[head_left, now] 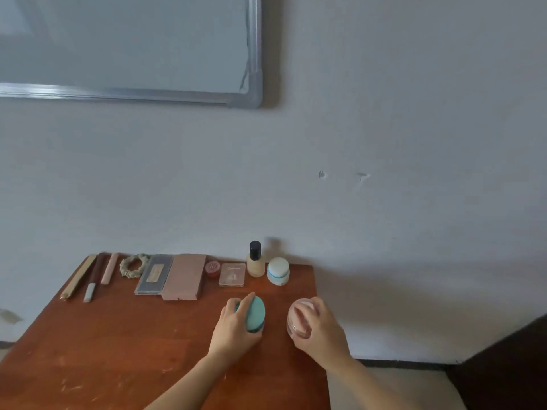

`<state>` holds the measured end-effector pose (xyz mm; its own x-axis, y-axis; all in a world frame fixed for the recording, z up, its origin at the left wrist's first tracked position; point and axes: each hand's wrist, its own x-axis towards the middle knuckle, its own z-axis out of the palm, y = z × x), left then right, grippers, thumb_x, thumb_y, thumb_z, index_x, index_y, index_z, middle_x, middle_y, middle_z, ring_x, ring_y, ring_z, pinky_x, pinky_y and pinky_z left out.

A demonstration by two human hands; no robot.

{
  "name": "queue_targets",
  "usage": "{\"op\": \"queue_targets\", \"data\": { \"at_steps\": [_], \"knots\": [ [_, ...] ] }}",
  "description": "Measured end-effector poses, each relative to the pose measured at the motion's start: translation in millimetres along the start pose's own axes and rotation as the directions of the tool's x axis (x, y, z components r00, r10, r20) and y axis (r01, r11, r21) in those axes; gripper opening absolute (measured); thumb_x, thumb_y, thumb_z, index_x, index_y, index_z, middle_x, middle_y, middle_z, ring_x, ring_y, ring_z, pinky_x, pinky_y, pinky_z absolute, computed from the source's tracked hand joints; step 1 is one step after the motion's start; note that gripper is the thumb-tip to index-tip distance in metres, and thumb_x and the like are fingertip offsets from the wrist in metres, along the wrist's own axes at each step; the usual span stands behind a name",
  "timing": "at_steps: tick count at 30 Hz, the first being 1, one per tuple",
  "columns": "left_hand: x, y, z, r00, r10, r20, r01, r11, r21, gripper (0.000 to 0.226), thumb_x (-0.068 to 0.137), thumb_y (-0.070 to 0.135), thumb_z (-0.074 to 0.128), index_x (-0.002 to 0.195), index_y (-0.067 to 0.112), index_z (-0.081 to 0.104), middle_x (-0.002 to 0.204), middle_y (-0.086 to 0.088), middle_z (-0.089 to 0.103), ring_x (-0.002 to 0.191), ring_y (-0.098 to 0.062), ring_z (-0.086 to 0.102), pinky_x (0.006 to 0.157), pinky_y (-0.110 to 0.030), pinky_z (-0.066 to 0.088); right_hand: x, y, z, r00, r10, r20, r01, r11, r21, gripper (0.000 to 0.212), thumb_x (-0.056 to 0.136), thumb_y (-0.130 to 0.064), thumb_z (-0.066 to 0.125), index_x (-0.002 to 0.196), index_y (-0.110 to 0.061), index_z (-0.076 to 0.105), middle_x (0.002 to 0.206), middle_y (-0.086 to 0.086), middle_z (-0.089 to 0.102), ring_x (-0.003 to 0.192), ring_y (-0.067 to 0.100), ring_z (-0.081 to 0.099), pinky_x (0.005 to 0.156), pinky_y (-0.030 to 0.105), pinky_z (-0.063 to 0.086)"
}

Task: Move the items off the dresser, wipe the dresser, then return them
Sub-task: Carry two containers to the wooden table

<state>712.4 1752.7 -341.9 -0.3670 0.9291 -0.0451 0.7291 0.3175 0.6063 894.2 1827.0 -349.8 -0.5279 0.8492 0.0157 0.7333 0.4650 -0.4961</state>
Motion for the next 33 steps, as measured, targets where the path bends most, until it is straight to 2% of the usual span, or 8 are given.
{"op": "queue_targets", "data": {
  "at_steps": [4,9,17,22,28,33],
  "knots": [
    [30,1,3,0.998,0.037,0.049,-0.038,0.999,0.03,0.072,0.082,0.038,0.063,0.143,0.027,0.027,0.129,0.002,0.04,0.118,-0.013,0.04,0.094,-0.021,0.04,20,-1,0,0.999,0.034,-0.01,-0.034,0.999,-0.009,0.057,0.078,-0.04,0.063,0.131,-0.032,0.044,0.137,-0.009,0.032,0.122,0.01,0.039,0.083,0.014,0.038],
    [59,-5,0,0.997,0.046,0.066,-0.05,0.997,0.052,0.07,0.081,0.037,0.062,0.142,0.028,0.028,0.129,-0.001,0.039,0.119,-0.017,0.041,0.095,-0.025,0.042,49,-7,6,0.997,0.042,-0.061,-0.041,0.999,0.009,0.054,0.075,-0.037,0.066,0.126,-0.03,0.05,0.132,-0.007,0.038,0.117,0.013,0.044,0.075,0.015,0.038],
    [81,-14,6,0.991,0.112,0.074,-0.116,0.992,0.043,0.076,0.08,0.033,0.062,0.144,0.032,0.021,0.122,-0.002,0.042,0.116,-0.017,0.043,0.088,-0.022,0.041,73,-11,21,0.997,0.063,-0.053,-0.064,0.998,-0.002,0.055,0.072,-0.035,0.067,0.124,-0.028,0.052,0.132,-0.003,0.041,0.115,0.017,0.048,0.074,0.019,0.042],
    [89,-13,9,0.987,0.137,0.08,-0.139,0.99,0.032,0.074,0.081,0.034,0.063,0.144,0.03,0.024,0.13,-0.001,0.039,0.121,-0.017,0.042,0.09,-0.025,0.044,79,-10,22,0.995,0.078,-0.057,-0.078,0.997,-0.005,0.054,0.074,-0.036,0.065,0.125,-0.029,0.051,0.132,-0.006,0.039,0.115,0.013,0.047,0.075,0.019,0.044],
    [88,-10,4,0.983,0.154,0.102,-0.16,0.986,0.052,0.077,0.082,0.036,0.064,0.145,0.03,0.02,0.136,-0.003,0.035,0.125,-0.018,0.039,0.097,-0.027,0.043,84,-16,17,0.997,0.075,-0.003,-0.075,0.997,-0.033,0.056,0.078,-0.04,0.064,0.129,-0.031,0.044,0.135,-0.005,0.034,0.119,0.014,0.04,0.085,0.02,0.047],
    [74,-10,-10,0.985,0.157,0.072,-0.166,0.975,0.146,0.079,0.083,0.043,0.061,0.146,0.028,0.016,0.134,-0.004,0.037,0.126,-0.019,0.036,0.1,-0.026,0.036,77,-20,7,0.998,0.053,0.043,-0.051,0.998,-0.047,0.066,0.076,-0.045,0.065,0.134,-0.032,0.037,0.147,0.002,0.022,0.133,0.019,0.027,0.106,0.025,0.031]
  ]
}}
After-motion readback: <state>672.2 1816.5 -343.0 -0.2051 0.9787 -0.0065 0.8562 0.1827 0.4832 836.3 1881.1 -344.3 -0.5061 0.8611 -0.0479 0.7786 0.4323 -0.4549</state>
